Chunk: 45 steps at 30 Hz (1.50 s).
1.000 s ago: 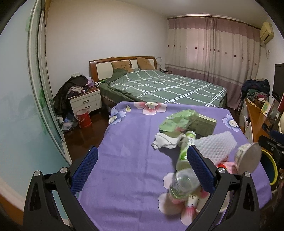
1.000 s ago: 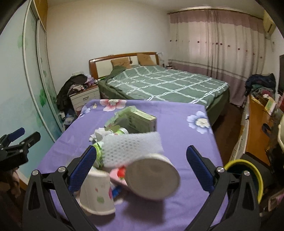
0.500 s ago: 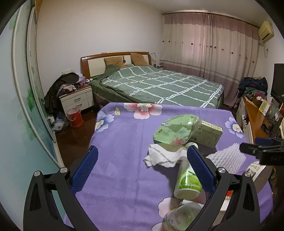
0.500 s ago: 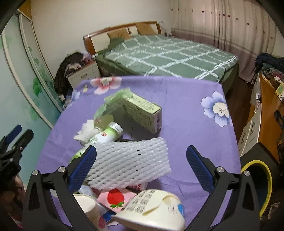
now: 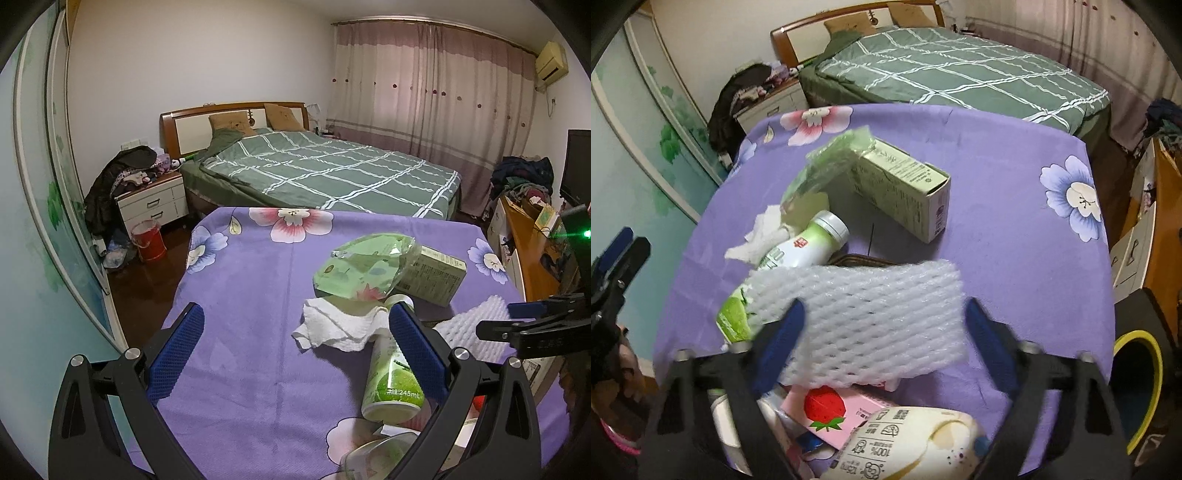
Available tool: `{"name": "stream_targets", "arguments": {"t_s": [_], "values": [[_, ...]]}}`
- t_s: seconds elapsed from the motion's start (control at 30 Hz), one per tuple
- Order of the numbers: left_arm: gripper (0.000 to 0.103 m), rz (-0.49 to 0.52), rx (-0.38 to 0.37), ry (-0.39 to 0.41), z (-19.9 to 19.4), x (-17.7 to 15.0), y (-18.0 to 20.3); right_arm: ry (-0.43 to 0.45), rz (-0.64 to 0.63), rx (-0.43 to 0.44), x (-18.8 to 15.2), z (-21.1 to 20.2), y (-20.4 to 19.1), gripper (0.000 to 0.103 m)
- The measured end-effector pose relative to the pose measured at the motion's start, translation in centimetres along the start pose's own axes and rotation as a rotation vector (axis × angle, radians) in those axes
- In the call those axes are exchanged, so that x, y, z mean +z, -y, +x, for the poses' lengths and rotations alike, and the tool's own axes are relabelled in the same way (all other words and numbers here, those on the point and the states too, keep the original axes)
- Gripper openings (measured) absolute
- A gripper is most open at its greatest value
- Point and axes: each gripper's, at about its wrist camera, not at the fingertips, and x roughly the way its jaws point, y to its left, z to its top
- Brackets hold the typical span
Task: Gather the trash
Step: 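Reach the right tool to the white mesh foam sleeve and grasp it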
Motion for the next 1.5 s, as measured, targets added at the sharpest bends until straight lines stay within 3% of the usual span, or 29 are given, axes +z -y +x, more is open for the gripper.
{"name": "stream_targets", "arguments": {"t_s": [0.07,0.13,0.23,0.5,0.53,0.63,0.73,0.87,1.07,1.23,1.4,1.47,1.5], "values": [[0.099,-0.005,0.001,0.000,0.0,-0.1,-0.2,0.002,-0.007,-0.001,-0.1,0.0,-0.2,0.053],[0.099,-0.008,0.002,-0.002,0.0,-0.3,-0.3,0.004,-0.019,-0.001,-0.3,0.0,-0.3,0.044],[0.099,-0.008,0.004,-0.003,-0.3,-0.4,-0.3,0.015,-0.027,-0.004,-0.5,-0.4,-0.4,0.001],[0.099,-0.003,0.003,0.006,-0.8,-0.4,0.0,0.100,-0.055,-0.001,-0.5,-3.1,-1.0,0.001],[0.099,-0.001,0.003,0.010,-1.0,-0.3,0.0,0.104,-0.064,-0.009,-0.6,-3.3,-1.3,0.003],[0.099,0.002,0.027,0.028,-1.7,-0.1,-0.3,0.104,-0.082,0.027,-1.1,-3.4,-2.9,0.039],[0.099,-0.012,0.082,0.054,-2.8,0.3,-1.7,0.103,-0.093,0.064,-1.5,-3.1,-4.7,0.042],[0.099,-0.040,0.151,0.081,-4.2,0.6,-4.0,0.095,-0.122,0.047,-1.5,-1.9,-7.0,0.047],[0.099,-0.084,0.176,0.080,-5.2,0.3,-6.9,0.066,-0.248,0.031,-1.0,-0.4,-12.2,0.058],[0.099,-0.088,0.168,0.084,-5.8,0.0,-7.6,0.008,-0.297,-0.039,-1.0,2.0,-13.7,0.057],[0.099,-0.094,0.159,0.085,-6.0,-0.2,-7.8,0.006,-0.303,-0.058,-1.4,2.5,-13.7,0.036],[0.099,-0.095,0.155,0.084,-6.0,-0.2,-7.8,0.014,-0.307,-0.052,-1.5,2.0,-13.6,0.020],[0.099,-0.093,0.153,0.085,-6.1,-0.2,-7.7,0.022,-0.310,-0.051,-1.5,1.7,-13.7,0.019]]}}
